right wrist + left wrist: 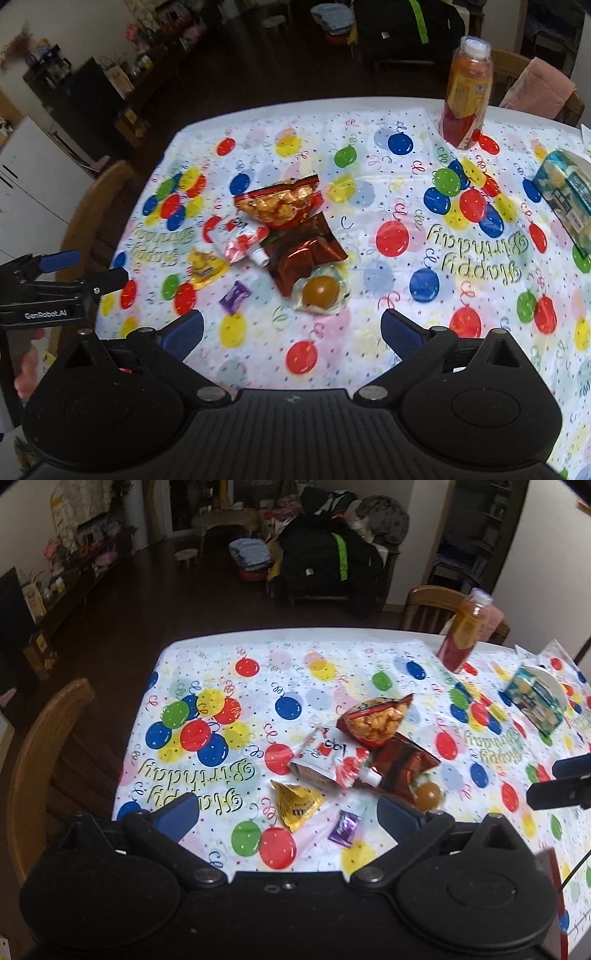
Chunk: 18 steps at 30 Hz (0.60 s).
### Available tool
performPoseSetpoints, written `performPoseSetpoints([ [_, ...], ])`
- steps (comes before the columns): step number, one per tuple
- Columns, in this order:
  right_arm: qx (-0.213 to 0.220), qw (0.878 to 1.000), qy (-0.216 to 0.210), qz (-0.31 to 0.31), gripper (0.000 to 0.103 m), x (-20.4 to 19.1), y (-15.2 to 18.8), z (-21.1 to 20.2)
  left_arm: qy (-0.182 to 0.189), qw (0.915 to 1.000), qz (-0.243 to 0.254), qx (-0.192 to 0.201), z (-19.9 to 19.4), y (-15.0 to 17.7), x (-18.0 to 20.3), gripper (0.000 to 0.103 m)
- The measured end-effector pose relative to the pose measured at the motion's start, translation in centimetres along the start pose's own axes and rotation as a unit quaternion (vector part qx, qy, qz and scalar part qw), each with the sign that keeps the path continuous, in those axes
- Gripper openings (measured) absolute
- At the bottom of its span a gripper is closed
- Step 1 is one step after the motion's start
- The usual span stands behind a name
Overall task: Organize snacks
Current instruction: 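Move both tools back over the snacks on the table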
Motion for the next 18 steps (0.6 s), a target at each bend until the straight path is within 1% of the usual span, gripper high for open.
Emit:
performPoseSetpoints([
  [7,-0.052,0.999,0.008,0.012,0.103,0.0,-1.6,5.1,-0.016,0.9994,-0.013,-0.028,4.6,-0.5,-1.2,0.102],
  [14,-0.098,0.995,0.012,0.023,0.102,0.1,-2.1,9.9,-0.028,0.998,-0.012,-0.056,8.6,-0.7,-1.8,0.102],
  [17,-0.114,0.993,0.023,0.015,0.102,-0.3,-2.1,11.8,-0.027,0.9969,-0.006,-0.073,10.3,-0.5,-2.0,0.098],
  [18,-0.118,0.993,0.025,0.013,0.101,-0.4,-2.1,12.3,-0.024,0.9965,-0.006,-0.08,10.9,-0.4,-2.2,0.095],
])
Point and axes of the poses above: each gripper's, at about its wrist camera, not at the fingertips, and z roughly the way its jaws point, x to its right, y to its underside, the point moved 3 cm from there along z, roughly the way its jaws point, and after that the axes turned 15 degrees about y, right-handed, at the moved point
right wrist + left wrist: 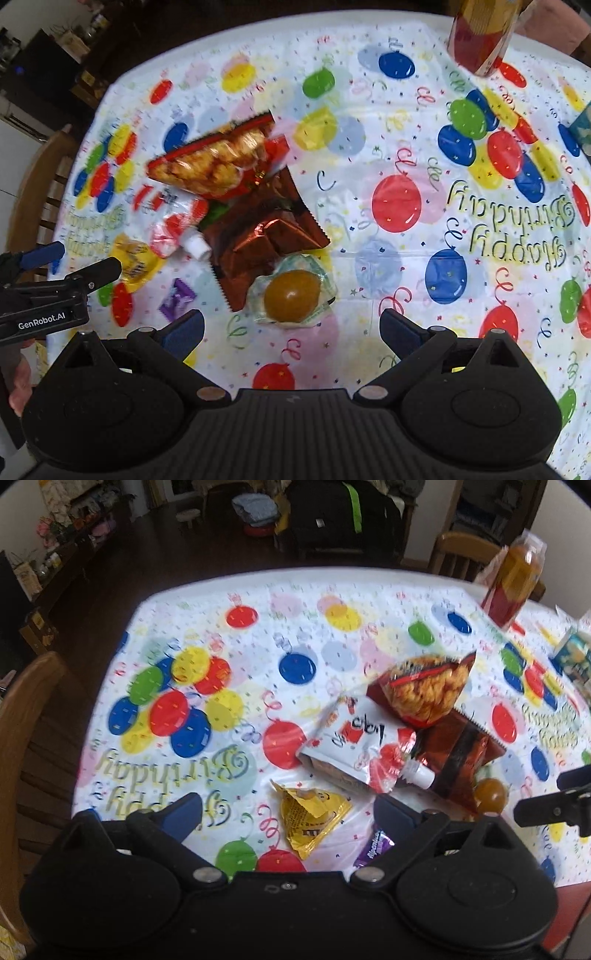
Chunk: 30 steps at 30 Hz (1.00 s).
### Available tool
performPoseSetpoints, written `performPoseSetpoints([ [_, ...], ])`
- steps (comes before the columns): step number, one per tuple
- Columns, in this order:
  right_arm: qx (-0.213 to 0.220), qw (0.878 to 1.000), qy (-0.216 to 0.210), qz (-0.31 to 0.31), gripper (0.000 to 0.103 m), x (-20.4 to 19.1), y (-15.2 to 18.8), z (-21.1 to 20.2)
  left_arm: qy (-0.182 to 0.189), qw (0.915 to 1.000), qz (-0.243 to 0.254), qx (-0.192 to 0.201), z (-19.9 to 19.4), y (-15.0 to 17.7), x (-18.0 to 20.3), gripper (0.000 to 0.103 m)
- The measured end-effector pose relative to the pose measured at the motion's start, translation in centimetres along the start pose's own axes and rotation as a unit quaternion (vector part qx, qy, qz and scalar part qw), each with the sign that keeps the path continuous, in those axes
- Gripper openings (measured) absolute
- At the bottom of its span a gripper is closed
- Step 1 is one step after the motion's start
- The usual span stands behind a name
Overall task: Organize snacks
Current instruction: 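Move both tools back over the snacks on the table, then grasp the yellow M&M packet with left tool while right tool grasps wrapped round candy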
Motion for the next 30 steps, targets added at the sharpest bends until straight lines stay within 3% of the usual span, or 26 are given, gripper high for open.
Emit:
performPoseSetpoints([
  [4,-0.019,1.0,0.005,-0.005,0.085,-0.4,-0.5,2.0,0.007,0.9998,-0.006,-0.02,1.9,0.2,-0.4,0.088],
  [12,-0.035,0.999,0.007,-0.028,0.085,-1.5,-0.6,4.3,0.014,0.9988,-0.013,-0.044,4.4,0.1,-1.0,0.077],
  [14,-0.038,0.999,0.007,-0.035,0.078,-1.8,-0.6,4.5,0.014,0.9987,-0.013,-0.048,4.8,0.1,-1.0,0.071],
  [16,-0.043,0.998,0.004,-0.037,0.065,-1.9,-0.5,4.7,0.018,0.9985,-0.016,-0.05,5.0,0.2,-1.1,0.061],
  [22,-0.035,0.999,0.006,-0.04,0.058,-1.9,-0.4,4.4,0.025,0.9986,-0.016,-0.043,4.6,0.2,-0.9,0.04],
  [27,-0.025,0.999,0.004,-0.039,0.053,-1.6,0.1,3.6,0.027,0.9984,-0.025,-0.042,4.1,0.4,-1.0,0.037],
  [28,-0.02,0.999,0.007,-0.038,0.044,-1.4,0.3,3.4,0.029,0.9984,-0.027,-0.04,3.8,0.5,-1.0,0.036],
  [30,-0.021,0.999,-0.001,-0.034,0.043,-0.9,0.6,2.9,0.031,0.9984,-0.029,-0.037,3.3,0.6,-1.0,0.036],
])
Point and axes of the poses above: each gripper's, at about its wrist camera, not at the fingertips, and z roughly the way its jaws point, x to its right, y to its underside, the point moved 3 cm from there along z, roughly the way its jaws point, and after that the axes turned 15 degrees about y, right-handed, at the moved point
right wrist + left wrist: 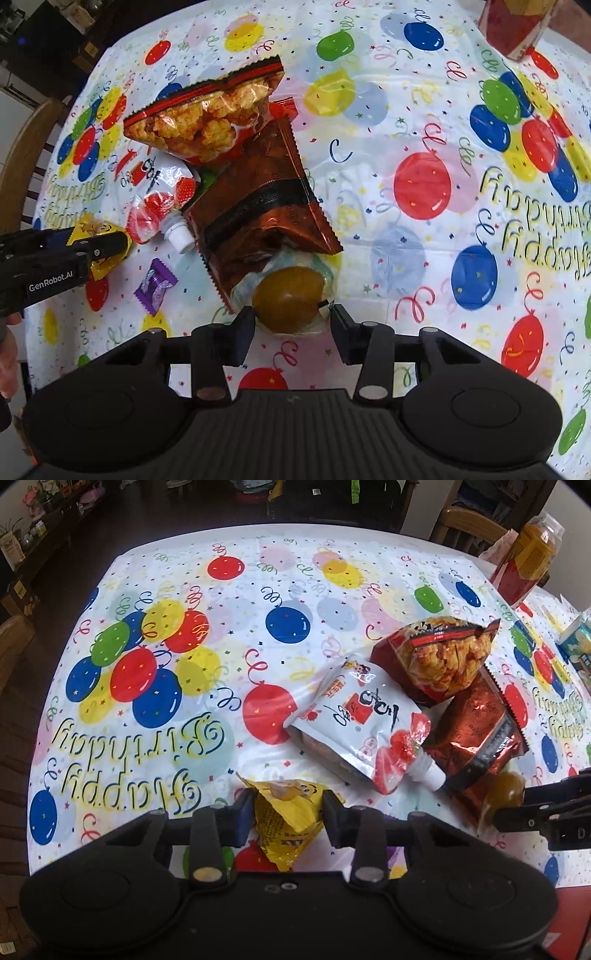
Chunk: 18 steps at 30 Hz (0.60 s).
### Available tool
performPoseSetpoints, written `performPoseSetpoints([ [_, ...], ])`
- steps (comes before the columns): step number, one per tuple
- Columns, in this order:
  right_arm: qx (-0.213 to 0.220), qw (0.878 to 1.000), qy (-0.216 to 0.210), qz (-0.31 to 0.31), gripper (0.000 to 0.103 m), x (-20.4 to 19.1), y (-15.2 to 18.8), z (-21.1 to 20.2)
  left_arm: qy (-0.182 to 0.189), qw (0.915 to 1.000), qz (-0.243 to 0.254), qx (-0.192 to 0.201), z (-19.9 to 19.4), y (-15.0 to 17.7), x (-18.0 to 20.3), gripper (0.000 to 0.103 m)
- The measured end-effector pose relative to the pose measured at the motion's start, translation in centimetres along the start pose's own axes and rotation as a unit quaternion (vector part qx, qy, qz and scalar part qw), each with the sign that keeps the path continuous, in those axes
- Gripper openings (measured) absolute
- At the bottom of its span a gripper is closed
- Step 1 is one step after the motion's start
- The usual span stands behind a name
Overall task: Organize snacks
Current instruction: 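Grasp the yellow M&M packet with left tool while right tool grasps wrapped round candy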
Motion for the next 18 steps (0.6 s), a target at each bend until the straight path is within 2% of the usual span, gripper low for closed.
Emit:
performPoseSetpoints([
  [18,0.034,0.999,-0.011,0.009,0.04,1.9,2.5,-4.3,0.028,0.9994,0.011,0.018,-5.7,1.9,1.1,0.034],
])
Point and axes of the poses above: each gripper's, at about its wrist camera, not at the fingertips, and z roughly the way its jaws point, x to its right, y to its underside, the point moved 3 cm from there along z, roughly the way its jaws point, and after that the axes turned 15 degrees about y, right-handed, at the moved point
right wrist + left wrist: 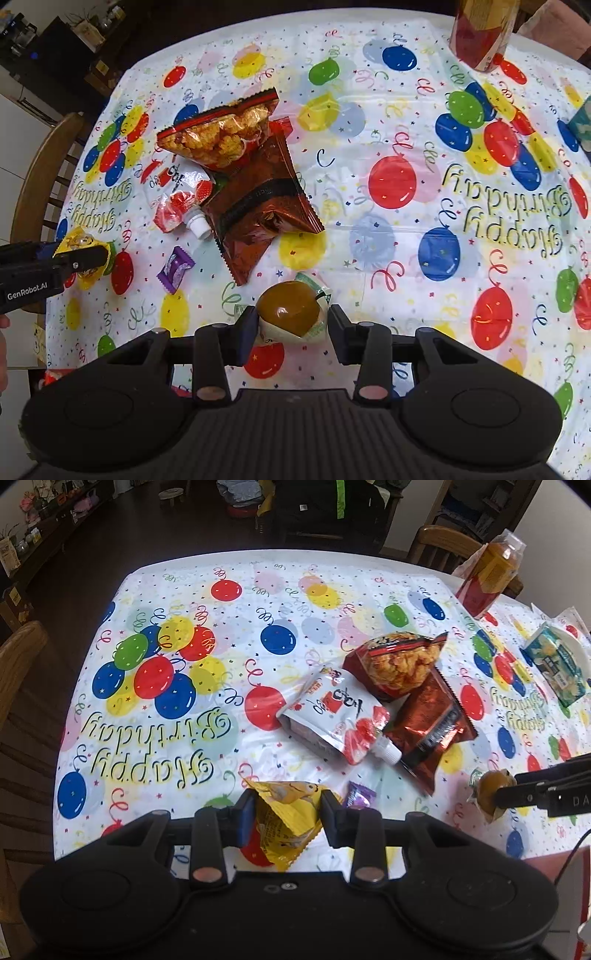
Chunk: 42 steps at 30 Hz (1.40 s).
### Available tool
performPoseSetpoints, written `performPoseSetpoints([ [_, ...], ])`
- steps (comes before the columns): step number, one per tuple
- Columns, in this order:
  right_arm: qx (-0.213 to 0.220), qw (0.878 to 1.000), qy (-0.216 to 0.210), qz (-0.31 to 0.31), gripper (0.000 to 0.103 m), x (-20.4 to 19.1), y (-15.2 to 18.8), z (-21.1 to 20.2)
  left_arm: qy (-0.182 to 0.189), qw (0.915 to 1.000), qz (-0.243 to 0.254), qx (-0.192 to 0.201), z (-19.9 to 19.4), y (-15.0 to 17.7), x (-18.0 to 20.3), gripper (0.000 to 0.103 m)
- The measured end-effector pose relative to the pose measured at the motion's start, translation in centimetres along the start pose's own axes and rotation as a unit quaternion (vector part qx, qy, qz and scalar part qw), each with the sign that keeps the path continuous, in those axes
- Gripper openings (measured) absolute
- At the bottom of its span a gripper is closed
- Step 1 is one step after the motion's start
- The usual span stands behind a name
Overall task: Organize snacks
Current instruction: 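Grasp the yellow M&M packet with left tool while right tool grasps wrapped round candy, then carry M&M packet and round candy into the white box and open both tools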
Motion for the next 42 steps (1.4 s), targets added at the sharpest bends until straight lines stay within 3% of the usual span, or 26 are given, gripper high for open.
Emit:
performPoseSetpoints([
  [15,0.04,0.999,-0.017,-0.011,0.04,1.5,2.6,-6.6,0.044,0.9987,0.02,0.018,-5.7,1.4,2.8,0.034],
  [26,0.074,0.996,-0.05,-0.02,0.04,2.7,7.2,-12.7,0.099,0.9921,0.077,0.006,-9.0,5.0,8.4,0.034],
  [31,0.072,0.996,-0.057,-0.021,0.04,2.8,9.7,-13.2,0.111,0.9896,0.09,-0.013,-9.0,7.2,10.0,0.034],
  [42,0.045,0.997,-0.053,-0.022,0.04,1.8,14.5,-10.6,0.092,0.9887,0.108,-0.049,-6.8,11.7,10.7,0.033],
])
Point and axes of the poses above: each gripper's, at about its wrist camera, not at the fingertips, and z roughly the way its jaws point, x to its right, y to its underside, the point moved 3 cm from there along z, roughly the way its jaws point, and after that the axes turned 15 degrees about y, right-handed, at the moved point
